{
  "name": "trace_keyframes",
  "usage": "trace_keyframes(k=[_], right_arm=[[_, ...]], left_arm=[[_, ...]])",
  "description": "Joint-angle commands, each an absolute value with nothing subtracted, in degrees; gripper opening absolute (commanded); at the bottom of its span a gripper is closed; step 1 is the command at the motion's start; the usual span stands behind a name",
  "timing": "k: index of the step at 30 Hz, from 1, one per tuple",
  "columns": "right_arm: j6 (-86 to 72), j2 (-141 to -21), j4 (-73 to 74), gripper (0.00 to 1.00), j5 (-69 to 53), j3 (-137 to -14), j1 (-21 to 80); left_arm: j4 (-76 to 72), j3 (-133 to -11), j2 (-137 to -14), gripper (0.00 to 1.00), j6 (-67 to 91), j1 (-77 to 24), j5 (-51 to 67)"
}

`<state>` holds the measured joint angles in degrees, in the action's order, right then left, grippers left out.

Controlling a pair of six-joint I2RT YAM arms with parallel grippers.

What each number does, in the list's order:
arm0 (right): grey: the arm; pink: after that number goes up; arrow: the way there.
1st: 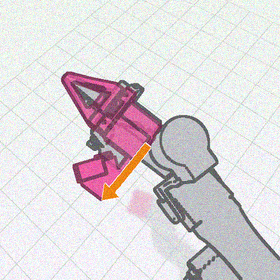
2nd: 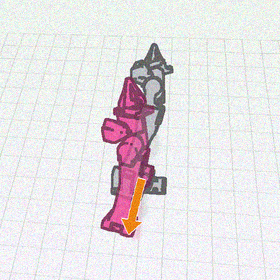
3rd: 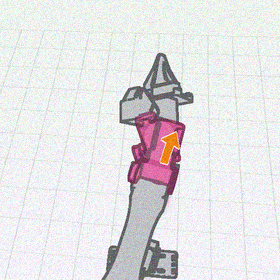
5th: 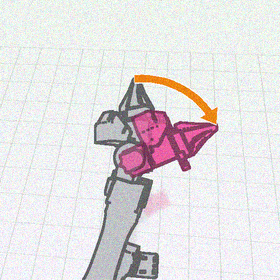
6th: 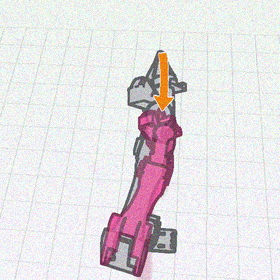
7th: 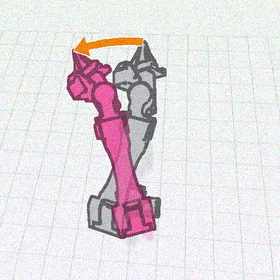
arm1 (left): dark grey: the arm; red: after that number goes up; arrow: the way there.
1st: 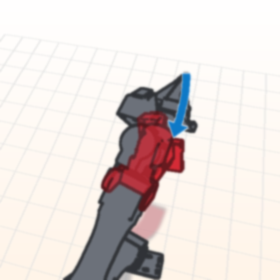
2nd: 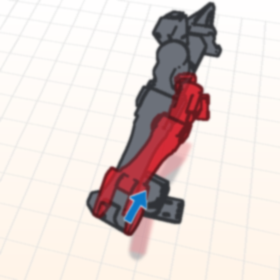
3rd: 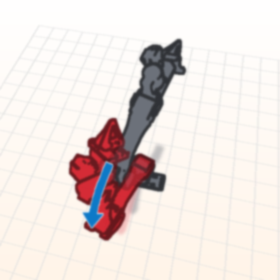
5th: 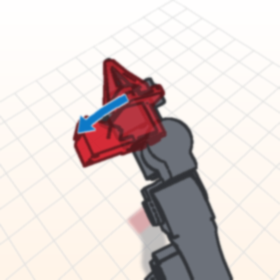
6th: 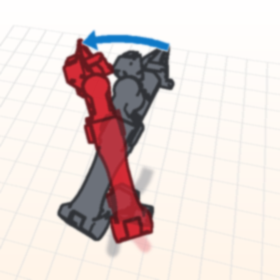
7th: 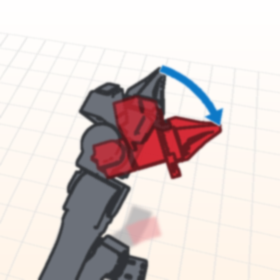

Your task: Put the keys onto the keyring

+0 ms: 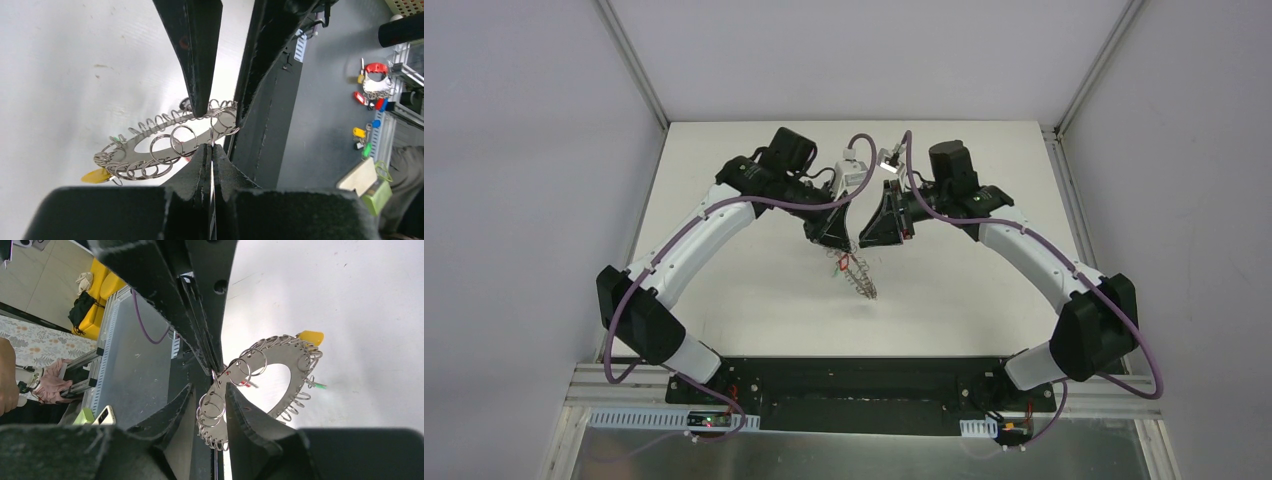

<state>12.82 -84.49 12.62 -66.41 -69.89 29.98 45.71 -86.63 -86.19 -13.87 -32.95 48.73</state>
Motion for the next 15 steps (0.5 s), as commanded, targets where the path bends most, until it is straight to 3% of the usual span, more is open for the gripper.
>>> trace_keyframes(k=[1,15], right_arm=[[12.85,-82.13,11.47,0.32,-67.68,-72.17,29.74],[5.35,-82.74,1.42,0.35,-70.97,-66.71,30.17]], left_arm=[[50.98,-90.13,-86.72,0.0,-12.42,-33.39,50.96],[48.66,-89.92,-87.28,0.0,-8.76,-33.49,55.72]])
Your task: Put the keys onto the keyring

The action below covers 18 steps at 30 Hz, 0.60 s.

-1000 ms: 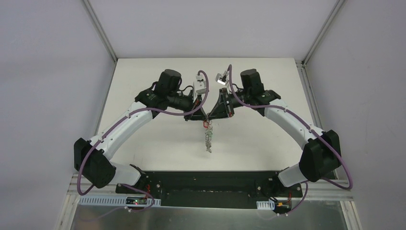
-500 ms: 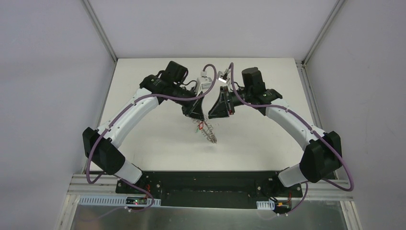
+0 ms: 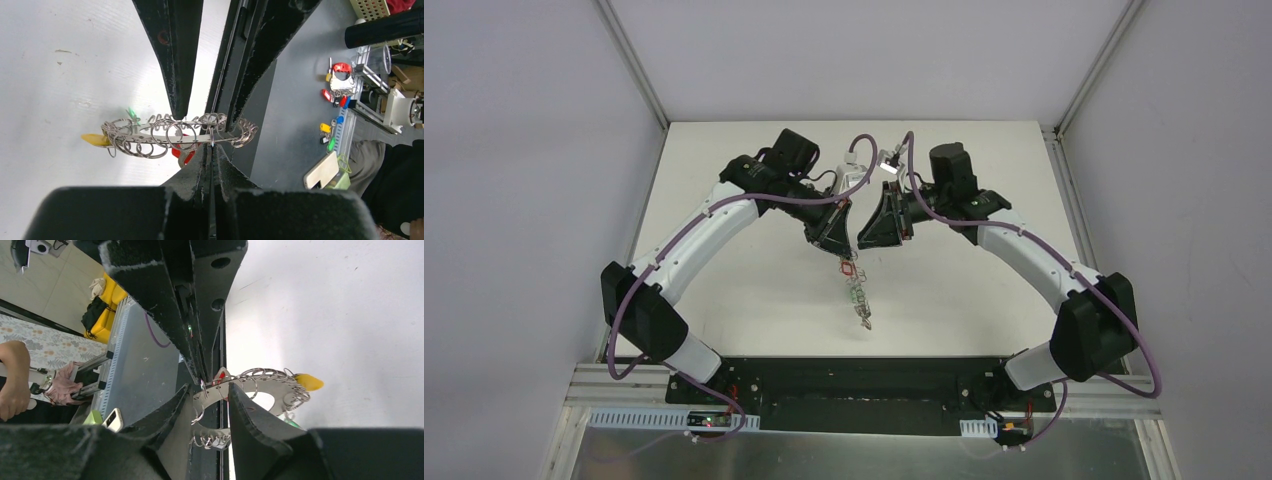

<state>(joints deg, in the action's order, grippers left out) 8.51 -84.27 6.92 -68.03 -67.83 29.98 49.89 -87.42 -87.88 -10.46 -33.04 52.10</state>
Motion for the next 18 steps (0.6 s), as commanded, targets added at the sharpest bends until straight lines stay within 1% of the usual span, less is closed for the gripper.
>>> trace_keyframes(k=[1,7,18], right_arm=[[4.92,-82.89,0.83,0.34,-71.2,-66.5,30.25],[1.23,-83.44,-3.55,0.33,-72.81,-64.91,30.64],[0.62,-84.2,-4.74,0.28,-72.95,-63.76,31.64]], left_arm=[[48.61,-89.84,-87.28,0.0,-8.49,-33.48,55.86],[48.14,-89.66,-87.19,0.0,-8.05,-33.46,55.4],[47.46,-89.65,-87.19,0.0,-7.38,-33.43,55.15]])
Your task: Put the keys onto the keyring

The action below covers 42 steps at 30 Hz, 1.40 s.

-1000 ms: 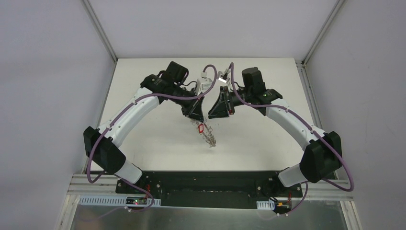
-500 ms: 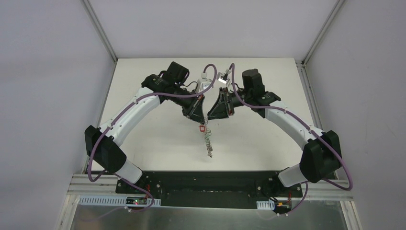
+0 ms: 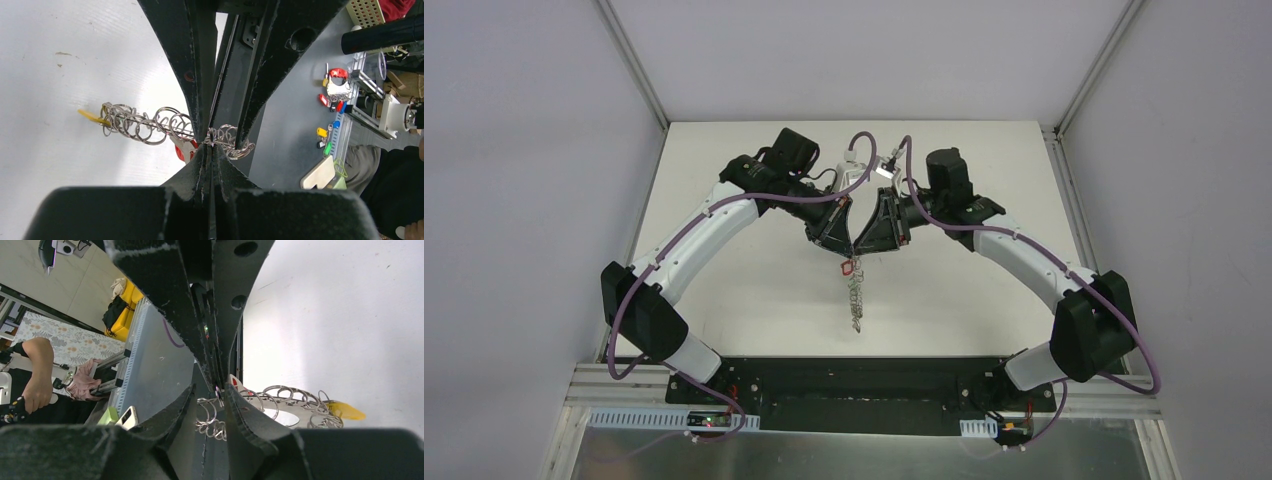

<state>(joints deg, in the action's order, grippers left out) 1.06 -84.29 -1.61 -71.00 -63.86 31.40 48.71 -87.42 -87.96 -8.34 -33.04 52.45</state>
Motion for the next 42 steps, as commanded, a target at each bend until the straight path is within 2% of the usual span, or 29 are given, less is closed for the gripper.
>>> trace_keyframes(k=[1,19,30,37,40,42], right_arm=[[0.62,-84.21,-4.77,0.28,-73.03,-63.68,31.67],[0.23,-84.53,-5.49,0.22,-73.04,-62.92,31.89],[-1.04,-85.17,-6.15,0.0,-73.72,-63.32,32.32],[-2.88,-85.66,-6.23,0.0,-73.97,-65.33,31.33],[-4.09,-85.46,-6.37,0.0,-74.01,-66.36,30.67],[-5.32,-85.31,-7.32,0.0,-74.03,-66.4,30.5]], left_arm=[[47.49,-89.64,-87.3,0.0,-7.37,-33.42,55.12],[46.43,-88.33,-86.4,0.0,-7.03,-33.32,55.15],[46.06,-88.42,-86.57,0.0,-6.7,-33.34,55.02],[45.06,-87.57,-85.68,0.0,-7.81,-32.76,56.46],[43.18,-85.51,-83.79,0.18,-9.85,-32.08,57.89],[40.66,-83.43,-82.26,0.25,-10.36,-31.49,58.2]])
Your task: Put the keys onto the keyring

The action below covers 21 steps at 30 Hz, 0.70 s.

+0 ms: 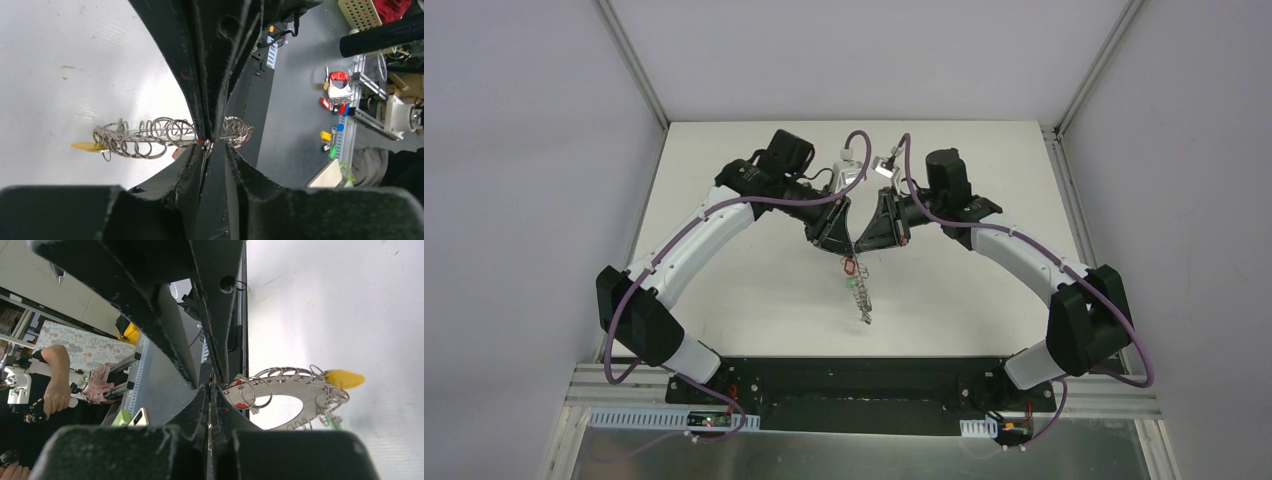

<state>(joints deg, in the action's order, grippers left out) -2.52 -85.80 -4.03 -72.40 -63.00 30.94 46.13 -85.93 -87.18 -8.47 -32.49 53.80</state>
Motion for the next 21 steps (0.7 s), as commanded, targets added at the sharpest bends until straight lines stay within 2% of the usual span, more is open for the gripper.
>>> trace_keyframes(k=[1,7,12,21], right_arm=[[-6.2,-85.24,-8.12,0.0,-73.92,-66.18,30.38],[-11.53,-84.71,-14.02,0.0,-74.14,-64.49,29.37],[-15.73,-84.95,-18.11,0.0,-74.54,-63.9,28.95],[-17.58,-85.73,-20.08,0.0,-74.88,-63.81,28.63]], left_arm=[[38.98,-82.15,-81.4,0.28,-10.37,-31.2,58.33],[30.64,-75.91,-77.82,0.39,-11.93,-29.22,59.0],[26.05,-71.93,-76.72,0.44,-14.75,-28.82,59.35],[22.63,-69.43,-76.62,0.47,-19.02,-28.78,59.48]])
